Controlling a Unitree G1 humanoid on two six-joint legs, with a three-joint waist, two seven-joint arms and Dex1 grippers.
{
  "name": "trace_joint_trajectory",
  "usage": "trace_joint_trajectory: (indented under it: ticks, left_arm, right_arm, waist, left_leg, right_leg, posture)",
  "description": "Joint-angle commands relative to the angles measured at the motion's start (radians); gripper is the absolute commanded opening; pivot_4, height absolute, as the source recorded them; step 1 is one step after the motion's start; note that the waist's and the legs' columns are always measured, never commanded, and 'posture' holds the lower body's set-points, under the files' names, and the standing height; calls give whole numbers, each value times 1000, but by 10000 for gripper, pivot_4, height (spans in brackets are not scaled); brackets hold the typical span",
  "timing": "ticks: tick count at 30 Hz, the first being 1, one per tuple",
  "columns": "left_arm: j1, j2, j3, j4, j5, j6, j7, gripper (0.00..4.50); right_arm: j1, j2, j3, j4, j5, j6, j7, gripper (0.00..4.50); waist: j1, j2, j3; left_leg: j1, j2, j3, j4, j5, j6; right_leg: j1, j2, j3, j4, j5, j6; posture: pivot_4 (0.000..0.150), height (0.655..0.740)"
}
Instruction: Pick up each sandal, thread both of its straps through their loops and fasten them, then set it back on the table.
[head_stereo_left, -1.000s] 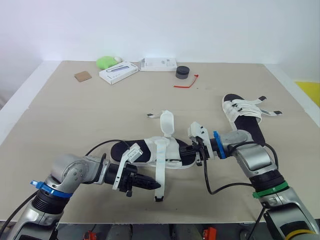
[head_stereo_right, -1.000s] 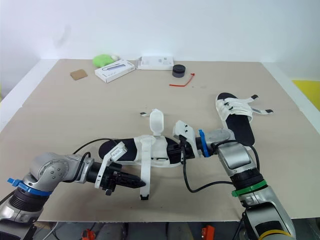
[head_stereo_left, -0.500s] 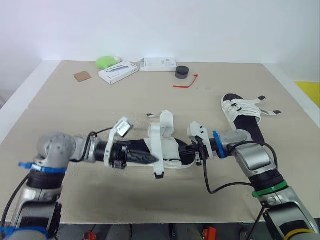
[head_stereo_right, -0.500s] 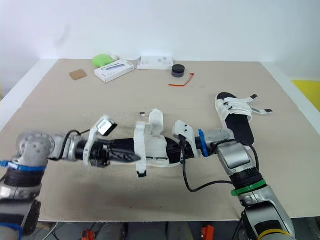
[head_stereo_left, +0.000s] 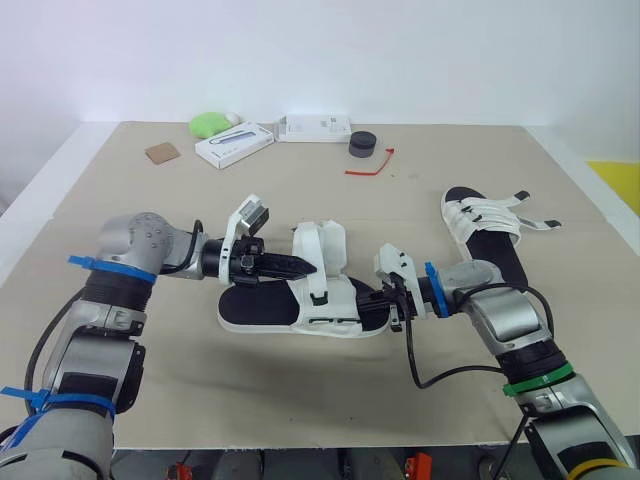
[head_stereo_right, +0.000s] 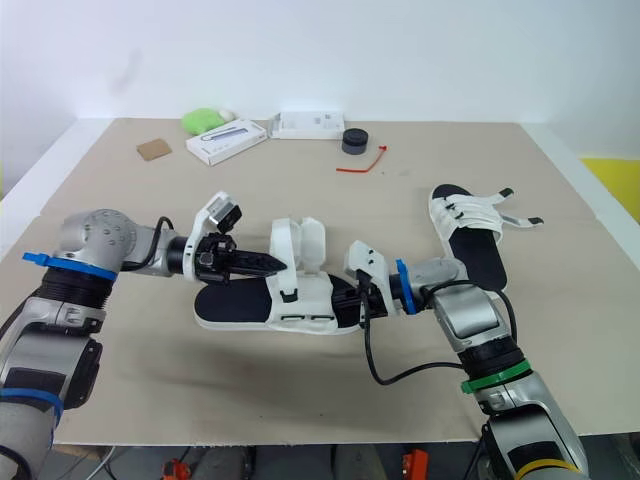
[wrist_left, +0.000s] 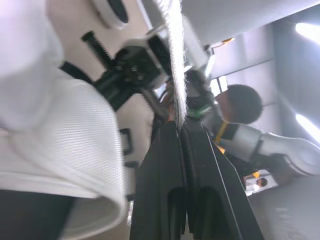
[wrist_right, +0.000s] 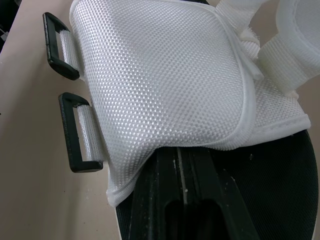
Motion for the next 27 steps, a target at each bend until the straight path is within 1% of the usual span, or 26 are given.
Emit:
trace_joint_trajectory:
  ticks: [1,7,15,21,27]
  left_arm:
    - [-45,-9,-42,35,57,-39,-85,433]
    - [-52,-12,-102,49,126,-61,-172,433]
    - [-59,-3,-123,51,176,-52,-239,433]
    - [-32,-17,-117,28,189,-25,-220,433]
    - [-51,-74,-43,65,189,18,-140,433]
  right_arm:
    - [44,3,59,30,-26,44,-15,0]
    - [53,-5,50,15,-22,56,-20,0]
    - [53,-5,50,14,-21,59,-24,0]
    - [48,1,52,22,-22,55,-25,0]
    - [46,6,55,27,-23,53,-27,0]
  waist:
    - [0,0,0]
    - [0,0,0]
    - [0,0,0]
    - [0,0,0]
    - [0,0,0]
  left_leg:
    - [0,0,0,0,0,0]
    - [-1,0,0,0,0,0]
    - [-1,0,0,0,0,0]
    - [-1,0,0,0,0,0]
    - [-1,0,0,0,0,0]
  right_leg:
    - [0,0,0,0,0,0]
    - [0,0,0,0,0,0]
    - [0,0,0,0,0,0]
    - [0,0,0,0,0,0]
    - [0,0,0,0,0,0]
  posture:
    - [1500,7400]
    - [1500,7400]
    - [1500,7400]
    - [1500,7400]
    - [1500,7400]
